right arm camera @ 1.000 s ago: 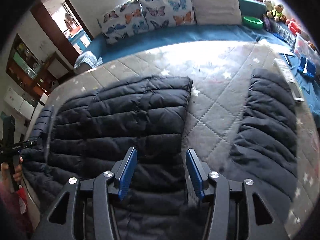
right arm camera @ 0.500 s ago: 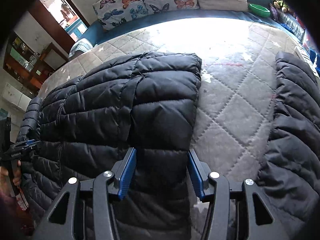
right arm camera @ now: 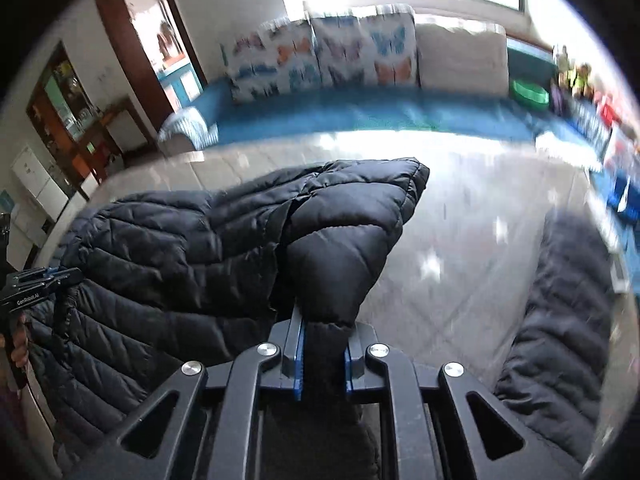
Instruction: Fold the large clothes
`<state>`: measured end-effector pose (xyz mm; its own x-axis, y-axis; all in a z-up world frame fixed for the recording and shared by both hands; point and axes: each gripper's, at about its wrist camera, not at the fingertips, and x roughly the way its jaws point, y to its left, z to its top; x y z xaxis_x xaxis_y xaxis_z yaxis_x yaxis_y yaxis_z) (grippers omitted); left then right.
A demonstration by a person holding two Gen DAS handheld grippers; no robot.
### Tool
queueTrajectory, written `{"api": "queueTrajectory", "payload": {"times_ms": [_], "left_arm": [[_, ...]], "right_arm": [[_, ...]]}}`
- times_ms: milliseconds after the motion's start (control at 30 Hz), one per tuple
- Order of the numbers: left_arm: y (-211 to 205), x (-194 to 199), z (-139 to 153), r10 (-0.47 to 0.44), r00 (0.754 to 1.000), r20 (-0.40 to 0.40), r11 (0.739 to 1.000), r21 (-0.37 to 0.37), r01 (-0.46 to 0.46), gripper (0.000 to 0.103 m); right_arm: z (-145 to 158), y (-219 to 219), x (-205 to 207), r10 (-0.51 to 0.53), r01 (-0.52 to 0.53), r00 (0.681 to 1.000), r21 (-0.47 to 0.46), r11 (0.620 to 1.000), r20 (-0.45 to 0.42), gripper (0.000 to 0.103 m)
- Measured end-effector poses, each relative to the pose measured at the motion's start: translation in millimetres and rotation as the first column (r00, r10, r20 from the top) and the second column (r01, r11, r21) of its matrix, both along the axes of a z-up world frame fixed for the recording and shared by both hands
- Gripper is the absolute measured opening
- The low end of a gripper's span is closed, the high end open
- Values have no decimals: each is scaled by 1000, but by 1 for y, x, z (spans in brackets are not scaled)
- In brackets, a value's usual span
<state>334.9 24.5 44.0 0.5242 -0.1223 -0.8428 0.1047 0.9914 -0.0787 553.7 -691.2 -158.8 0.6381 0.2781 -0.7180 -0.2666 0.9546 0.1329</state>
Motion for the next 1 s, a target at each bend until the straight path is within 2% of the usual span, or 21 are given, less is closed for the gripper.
{"api": "queueTrajectory", "payload": {"times_ms": [100, 133, 200, 233, 300, 333, 400, 500, 600, 733, 800, 900, 967, 1000], "left_arm": [[2, 16, -6, 35, 999, -5, 995, 90, -35, 34], [7, 20, -13, 48, 998, -32, 995, 88, -45, 36], [14, 27, -31, 74, 991, -110, 994, 84, -65, 44], [19, 26, -36, 92, 988, -124, 993, 83, -82, 45], [28, 18, -35, 93, 987, -133, 995, 58, -86, 47], [31, 11, -31, 97, 986, -133, 995, 51, -91, 51], [32, -8, -17, 83, 991, -105, 996, 49, -78, 54], [17, -45, 0, 7, 998, -67, 998, 62, -2, 60], [-6, -85, 9, -83, 995, -57, 994, 73, 87, 60], [-25, -140, -1, -178, 981, -73, 981, 65, 183, 60], [-29, -161, -10, -193, 979, -68, 978, 62, 197, 60], [-43, -179, -32, -212, 977, -30, 969, 127, 214, 60], [-45, -184, -48, -217, 976, -15, 964, 153, 216, 61], [-46, -187, -58, -218, 975, -32, 961, 166, 221, 61]], "right_arm": [[7, 7, 14, -28, 29, 999, -30, 999, 41, 17], [2, 9, 24, -35, 36, 999, -36, 999, 8, 21], [-13, 9, 38, -36, 33, 995, -36, 999, -97, 22], [-19, 9, 40, -39, 34, 991, -39, 999, -125, 24], [-22, 7, 33, -64, 53, 991, -101, 993, -117, 28], [-21, 5, 23, -59, 45, 993, -133, 990, -101, 31], [-17, 3, 8, -38, 23, 993, -141, 990, -110, 32], [-11, 5, -28, 44, -65, 989, -141, 988, -141, 33], [-9, 23, -61, 131, -158, 979, -172, 972, -158, 34], [-28, 43, -119, 226, -264, 956, -218, 940, -184, 35], [-37, 48, -137, 254, -294, 948, -221, 930, -193, 35], [-64, 56, -164, 280, -325, 939, -256, 910, -199, 35], [-79, 61, -174, 282, -327, 943, -315, 891, -178, 39], [-85, 61, -177, 283, -322, 945, -329, 888, -161, 44]]}}
